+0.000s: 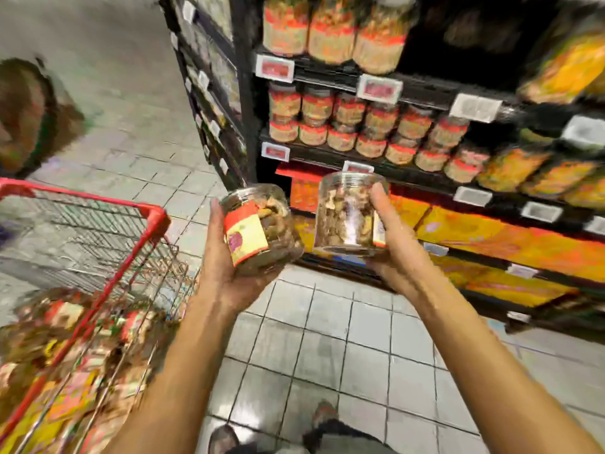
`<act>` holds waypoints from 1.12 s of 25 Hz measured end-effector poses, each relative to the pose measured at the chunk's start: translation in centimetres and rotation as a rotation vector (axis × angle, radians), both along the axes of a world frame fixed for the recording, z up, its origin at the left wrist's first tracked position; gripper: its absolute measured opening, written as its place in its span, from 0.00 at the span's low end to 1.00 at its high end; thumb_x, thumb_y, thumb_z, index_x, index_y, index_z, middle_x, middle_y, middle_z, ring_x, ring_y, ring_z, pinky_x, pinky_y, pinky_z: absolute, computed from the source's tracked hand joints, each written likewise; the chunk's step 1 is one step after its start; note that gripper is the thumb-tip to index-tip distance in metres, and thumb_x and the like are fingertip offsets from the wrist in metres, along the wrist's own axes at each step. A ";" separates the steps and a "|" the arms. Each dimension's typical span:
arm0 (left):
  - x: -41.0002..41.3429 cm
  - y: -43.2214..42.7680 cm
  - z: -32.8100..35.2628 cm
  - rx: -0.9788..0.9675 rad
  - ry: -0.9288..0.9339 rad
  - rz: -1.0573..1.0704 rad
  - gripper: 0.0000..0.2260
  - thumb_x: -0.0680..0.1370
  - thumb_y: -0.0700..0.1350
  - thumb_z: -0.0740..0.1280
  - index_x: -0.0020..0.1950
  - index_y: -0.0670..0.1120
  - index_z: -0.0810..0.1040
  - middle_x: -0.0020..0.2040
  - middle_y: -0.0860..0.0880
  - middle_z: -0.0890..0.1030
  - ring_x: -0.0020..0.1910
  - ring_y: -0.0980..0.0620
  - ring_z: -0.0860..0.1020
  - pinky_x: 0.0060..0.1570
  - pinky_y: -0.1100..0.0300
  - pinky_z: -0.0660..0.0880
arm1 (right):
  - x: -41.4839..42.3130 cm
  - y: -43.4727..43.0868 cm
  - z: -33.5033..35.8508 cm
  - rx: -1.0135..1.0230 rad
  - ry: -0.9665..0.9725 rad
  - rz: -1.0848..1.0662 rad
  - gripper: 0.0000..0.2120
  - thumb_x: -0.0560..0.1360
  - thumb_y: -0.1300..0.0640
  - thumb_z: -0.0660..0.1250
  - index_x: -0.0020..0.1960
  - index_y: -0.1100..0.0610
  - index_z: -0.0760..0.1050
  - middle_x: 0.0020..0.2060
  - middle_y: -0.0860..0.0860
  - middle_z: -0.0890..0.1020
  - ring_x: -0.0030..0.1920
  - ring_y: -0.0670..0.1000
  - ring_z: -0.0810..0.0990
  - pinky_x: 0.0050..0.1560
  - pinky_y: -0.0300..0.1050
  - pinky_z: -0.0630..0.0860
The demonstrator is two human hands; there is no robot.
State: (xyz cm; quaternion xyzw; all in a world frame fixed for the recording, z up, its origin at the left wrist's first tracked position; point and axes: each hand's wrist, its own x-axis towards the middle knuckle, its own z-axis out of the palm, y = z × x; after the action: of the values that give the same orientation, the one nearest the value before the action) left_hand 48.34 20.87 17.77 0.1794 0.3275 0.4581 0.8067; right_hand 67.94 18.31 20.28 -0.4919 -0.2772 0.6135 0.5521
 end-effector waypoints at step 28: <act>18.0 37.6 -16.4 0.659 0.924 0.420 0.37 0.67 0.62 0.67 0.69 0.40 0.66 0.63 0.43 0.75 0.61 0.49 0.74 0.63 0.53 0.71 | 10.0 30.2 -15.8 -0.033 0.025 -0.375 0.24 0.62 0.37 0.61 0.50 0.51 0.80 0.48 0.50 0.85 0.53 0.50 0.83 0.59 0.53 0.76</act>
State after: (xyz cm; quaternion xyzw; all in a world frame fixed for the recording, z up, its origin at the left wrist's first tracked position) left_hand 66.37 58.45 1.37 0.5317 0.5134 0.5594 0.3752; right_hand 77.94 48.55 4.53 -0.5362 -0.1639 0.5104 0.6520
